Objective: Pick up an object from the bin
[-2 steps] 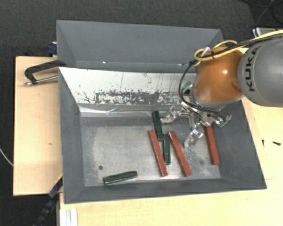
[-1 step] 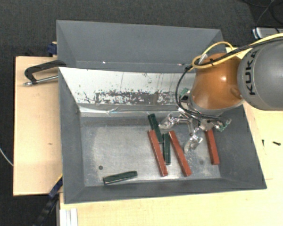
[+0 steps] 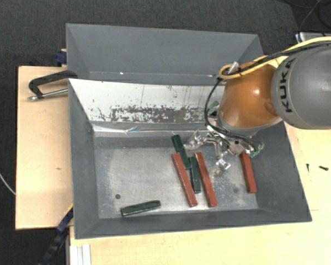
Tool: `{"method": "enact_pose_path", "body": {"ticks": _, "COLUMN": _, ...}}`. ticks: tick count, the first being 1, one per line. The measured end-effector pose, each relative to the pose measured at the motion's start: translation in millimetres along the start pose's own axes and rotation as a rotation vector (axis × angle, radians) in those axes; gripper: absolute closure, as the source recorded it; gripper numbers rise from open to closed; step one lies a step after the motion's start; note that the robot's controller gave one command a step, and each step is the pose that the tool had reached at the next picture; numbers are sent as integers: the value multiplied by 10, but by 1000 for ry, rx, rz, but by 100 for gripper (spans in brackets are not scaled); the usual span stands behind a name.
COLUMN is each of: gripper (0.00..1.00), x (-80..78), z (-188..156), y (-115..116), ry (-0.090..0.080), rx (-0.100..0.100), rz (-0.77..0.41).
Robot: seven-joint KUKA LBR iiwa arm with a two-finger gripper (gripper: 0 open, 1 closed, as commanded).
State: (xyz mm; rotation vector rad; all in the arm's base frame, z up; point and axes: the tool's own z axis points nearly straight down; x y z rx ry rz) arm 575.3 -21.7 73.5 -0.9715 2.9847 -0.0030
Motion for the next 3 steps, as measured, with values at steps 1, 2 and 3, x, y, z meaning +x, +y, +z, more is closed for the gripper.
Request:
{"method": "enact_pose_path", "body": {"ticks": 1, "gripper": 100, "x": -128, "z": -35, "y": 101, "ry": 3, "rx": 4, "rz": -574}}
{"method": "enact_pose_path", "body": {"ticks": 2, "gripper": 100, "x": -130, "z": -36, "y": 100, "ry": 3, "rx": 4, "rz": -572}}
{"method": "enact_pose_path", "body": {"ticks": 3, "gripper": 100, "x": -16, "z": -1370, "y": 222, "ry": -5, "rx": -1, "rz": -612}}
